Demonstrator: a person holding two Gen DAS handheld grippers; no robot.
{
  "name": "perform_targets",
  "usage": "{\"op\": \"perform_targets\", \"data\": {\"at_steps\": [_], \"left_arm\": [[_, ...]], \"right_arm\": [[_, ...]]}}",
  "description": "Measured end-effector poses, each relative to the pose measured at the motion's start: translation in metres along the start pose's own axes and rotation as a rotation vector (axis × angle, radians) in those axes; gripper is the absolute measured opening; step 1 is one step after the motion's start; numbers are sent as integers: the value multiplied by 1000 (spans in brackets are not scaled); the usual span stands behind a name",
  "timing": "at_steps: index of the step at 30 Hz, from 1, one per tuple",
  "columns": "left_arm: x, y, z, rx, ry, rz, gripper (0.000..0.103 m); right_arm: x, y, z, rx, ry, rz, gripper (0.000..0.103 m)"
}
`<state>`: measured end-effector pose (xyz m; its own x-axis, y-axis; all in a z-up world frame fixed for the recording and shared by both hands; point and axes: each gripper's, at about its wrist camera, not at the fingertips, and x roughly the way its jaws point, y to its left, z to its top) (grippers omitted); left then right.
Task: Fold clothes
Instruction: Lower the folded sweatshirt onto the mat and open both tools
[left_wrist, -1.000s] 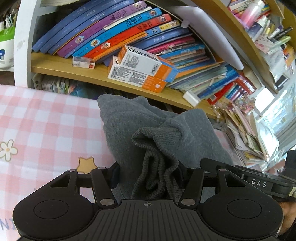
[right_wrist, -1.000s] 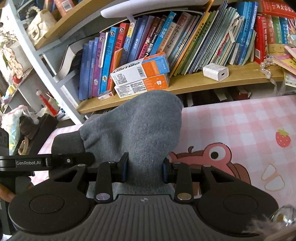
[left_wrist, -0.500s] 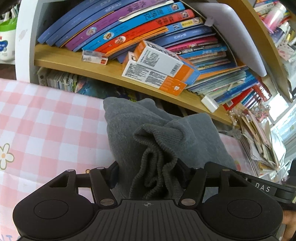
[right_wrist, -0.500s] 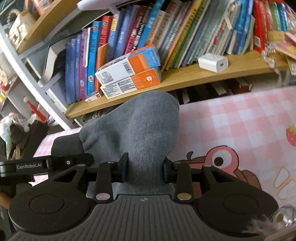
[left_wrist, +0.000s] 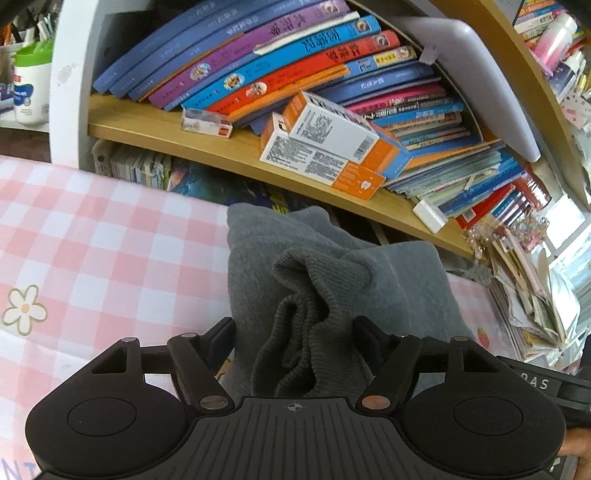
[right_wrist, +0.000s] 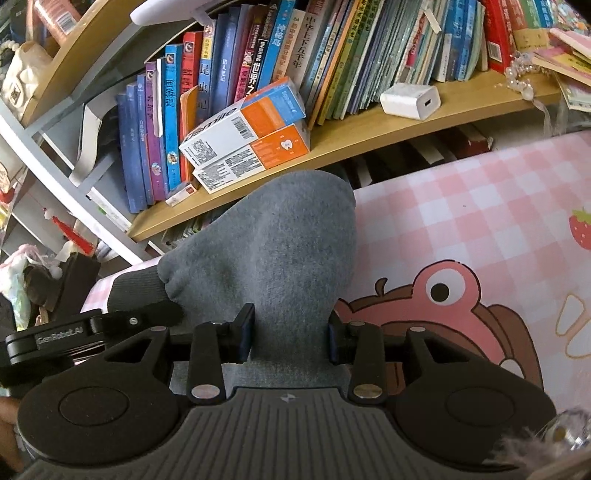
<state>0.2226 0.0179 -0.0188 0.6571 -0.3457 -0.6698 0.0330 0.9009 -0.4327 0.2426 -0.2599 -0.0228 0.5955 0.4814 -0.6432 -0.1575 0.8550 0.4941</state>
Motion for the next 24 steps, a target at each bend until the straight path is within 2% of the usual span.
{"op": "perform_targets", "data": {"at_steps": [2, 5, 13, 20, 24], "left_arm": [[-8, 0, -1, 4, -25, 15, 71], [-24, 0, -1, 9, -63, 23, 72], [-57, -14, -19, 96, -130, 71, 76], [-71, -25, -45, 145, -135, 112, 78], [-80, -27, -58, 156, -151, 137, 84]], "right_arm": [[-1, 0, 0, -2, -2, -10, 41], [-9, 2, 1, -30, -21, -16, 42], [-46, 12, -7, -110, -131, -52, 51], [-64, 36, -37, -246, -155, -112, 54], [-72, 47, -60, -294, -165, -147, 58]]}}
